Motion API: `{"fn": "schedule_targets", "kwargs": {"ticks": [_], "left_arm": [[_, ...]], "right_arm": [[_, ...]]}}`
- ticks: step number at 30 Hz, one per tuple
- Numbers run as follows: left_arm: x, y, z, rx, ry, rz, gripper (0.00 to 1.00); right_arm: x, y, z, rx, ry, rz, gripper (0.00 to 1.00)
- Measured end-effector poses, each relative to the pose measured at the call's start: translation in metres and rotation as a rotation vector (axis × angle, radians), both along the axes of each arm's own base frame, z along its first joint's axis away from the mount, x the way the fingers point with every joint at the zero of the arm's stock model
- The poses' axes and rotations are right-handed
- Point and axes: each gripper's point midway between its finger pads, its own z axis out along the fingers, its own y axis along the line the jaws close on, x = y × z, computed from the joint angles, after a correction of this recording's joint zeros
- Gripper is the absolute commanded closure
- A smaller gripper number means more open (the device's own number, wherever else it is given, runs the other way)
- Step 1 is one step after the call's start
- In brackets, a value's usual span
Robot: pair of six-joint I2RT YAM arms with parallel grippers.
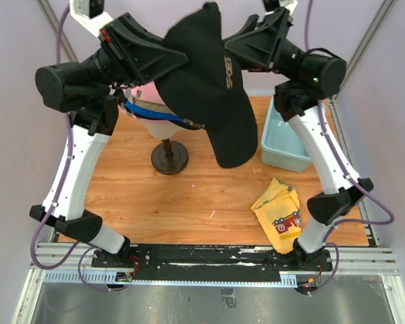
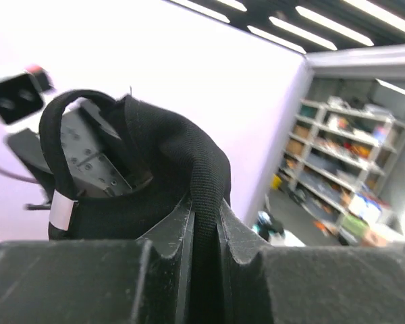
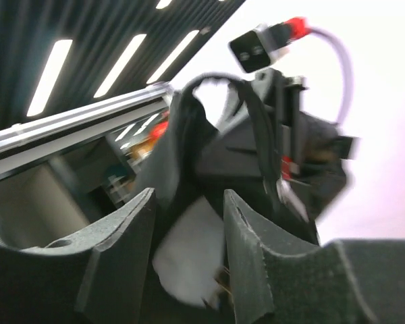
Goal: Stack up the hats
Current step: Stack the hat on the hat.
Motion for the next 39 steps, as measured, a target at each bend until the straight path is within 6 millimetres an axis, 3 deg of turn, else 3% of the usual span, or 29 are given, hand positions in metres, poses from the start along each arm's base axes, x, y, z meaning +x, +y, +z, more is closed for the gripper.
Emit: {"fn": "schedule_targets", "kwargs": {"ticks": [3,6,15,24,31,39], "left_arm": [[0.018,0.014,0.019,-0.076,0.072,0.14,1.0],[0.027,0.027,0.035,-0.152,0.132,0.25,1.0],[0.058,0.069,0.058,-0.354,0.356,0.506,1.0],[0.096,0.085,0.046,-0.412,0.531,0.635,0.99],[0.106,0.089,0.042,-0.429,0.587,0.659,0.99],[0.112,0.086,0.039,-0.432,0.619,0.643,0.99]], "right_arm": [[0.027,-0.023,-0.009,-0.026,0.021,-0.131,0.47],[0.039,-0.043,-0.011,-0.027,0.009,-0.228,0.44],[0.041,-0.072,-0.032,-0.105,-0.079,-0.512,0.36],[0.036,-0.077,-0.049,-0.135,-0.189,-0.638,0.36],[0.052,-0.071,-0.067,-0.162,-0.165,-0.65,0.36],[0.047,-0.055,-0.072,-0.172,-0.2,-0.63,0.36]]}}
